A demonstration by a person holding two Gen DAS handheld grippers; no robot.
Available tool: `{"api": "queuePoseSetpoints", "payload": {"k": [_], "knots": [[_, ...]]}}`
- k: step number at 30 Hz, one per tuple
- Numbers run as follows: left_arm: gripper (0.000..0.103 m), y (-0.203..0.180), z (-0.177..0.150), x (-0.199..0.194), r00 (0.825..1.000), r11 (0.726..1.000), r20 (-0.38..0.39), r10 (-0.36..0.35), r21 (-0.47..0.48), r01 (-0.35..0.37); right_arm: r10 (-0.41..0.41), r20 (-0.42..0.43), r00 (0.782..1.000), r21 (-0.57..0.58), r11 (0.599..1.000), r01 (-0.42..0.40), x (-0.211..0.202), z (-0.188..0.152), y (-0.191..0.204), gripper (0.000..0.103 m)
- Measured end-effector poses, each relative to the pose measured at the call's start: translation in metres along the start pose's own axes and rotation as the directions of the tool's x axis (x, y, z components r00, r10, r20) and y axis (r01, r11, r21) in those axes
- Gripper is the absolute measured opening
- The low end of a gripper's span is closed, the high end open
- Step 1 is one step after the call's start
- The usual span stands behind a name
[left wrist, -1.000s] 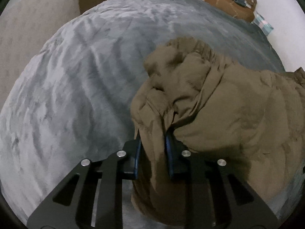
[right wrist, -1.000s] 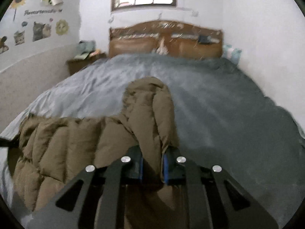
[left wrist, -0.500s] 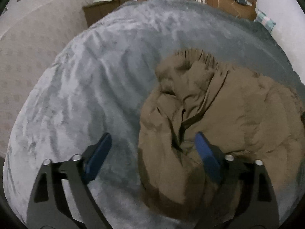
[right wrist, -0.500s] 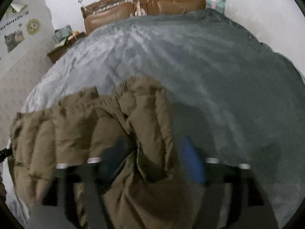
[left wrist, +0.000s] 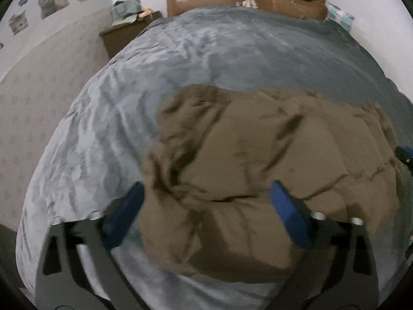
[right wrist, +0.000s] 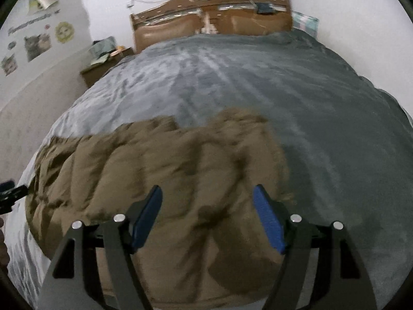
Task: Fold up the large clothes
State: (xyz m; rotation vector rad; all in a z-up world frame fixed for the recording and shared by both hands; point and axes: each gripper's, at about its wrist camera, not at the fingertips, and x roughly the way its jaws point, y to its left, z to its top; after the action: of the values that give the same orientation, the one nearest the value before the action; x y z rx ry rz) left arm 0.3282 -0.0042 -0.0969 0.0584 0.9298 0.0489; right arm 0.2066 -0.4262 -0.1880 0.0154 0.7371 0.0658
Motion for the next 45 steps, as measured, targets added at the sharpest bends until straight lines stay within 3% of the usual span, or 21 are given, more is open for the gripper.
{"api": "queuePoseSetpoints", "payload": {"k": [1,2,3,4,8,16,23,45], "knots": [[0.052,-0.008,-0.002,0.007,1.0,1.0,-0.023,-0.011,0.017,0.011,-0.006,0.002,1.0,-0.02,1.0,0.006,0.002,-0.004,0.009,0.068],[0.03,-0.009,-0.006,0.012,0.999,1.0,-0.049,-0.019,0.022,0.02,-0.002,-0.005,1.0,-0.028,1.0,0.001,0.005,-0.007,0.013,0.049],[0.022,-0.009,-0.01,0.015,0.997,0.999,-0.069,-0.029,0.021,0.031,0.01,-0.031,0.999,-0.031,0.999,-0.011,0.011,-0.01,0.016,0.02],[0.012,-0.009,-0.013,0.027,0.994,0.999,-0.101,-0.045,0.008,0.046,0.016,-0.049,0.999,-0.027,0.999,-0.017,0.016,-0.012,0.017,0.007],[0.0,-0.005,-0.02,0.058,0.985,0.998,-0.163,-0.063,-0.031,0.058,0.013,-0.103,0.995,-0.019,1.0,-0.015,0.04,-0.023,0.02,0.005],[0.0,-0.004,-0.027,0.092,0.976,0.997,-0.204,-0.075,-0.026,0.071,0.019,-0.18,0.984,-0.003,1.0,-0.02,0.086,-0.034,0.024,0.005],[0.002,-0.003,-0.044,0.099,0.973,0.996,-0.215,-0.089,-0.016,0.087,0.035,-0.216,0.976,0.007,0.999,-0.034,0.111,-0.04,0.021,0.002],[0.002,0.005,-0.058,0.088,0.973,0.996,-0.213,-0.085,0.015,0.091,0.023,-0.221,0.975,-0.023,0.999,-0.028,0.114,-0.049,0.025,0.001]]}}
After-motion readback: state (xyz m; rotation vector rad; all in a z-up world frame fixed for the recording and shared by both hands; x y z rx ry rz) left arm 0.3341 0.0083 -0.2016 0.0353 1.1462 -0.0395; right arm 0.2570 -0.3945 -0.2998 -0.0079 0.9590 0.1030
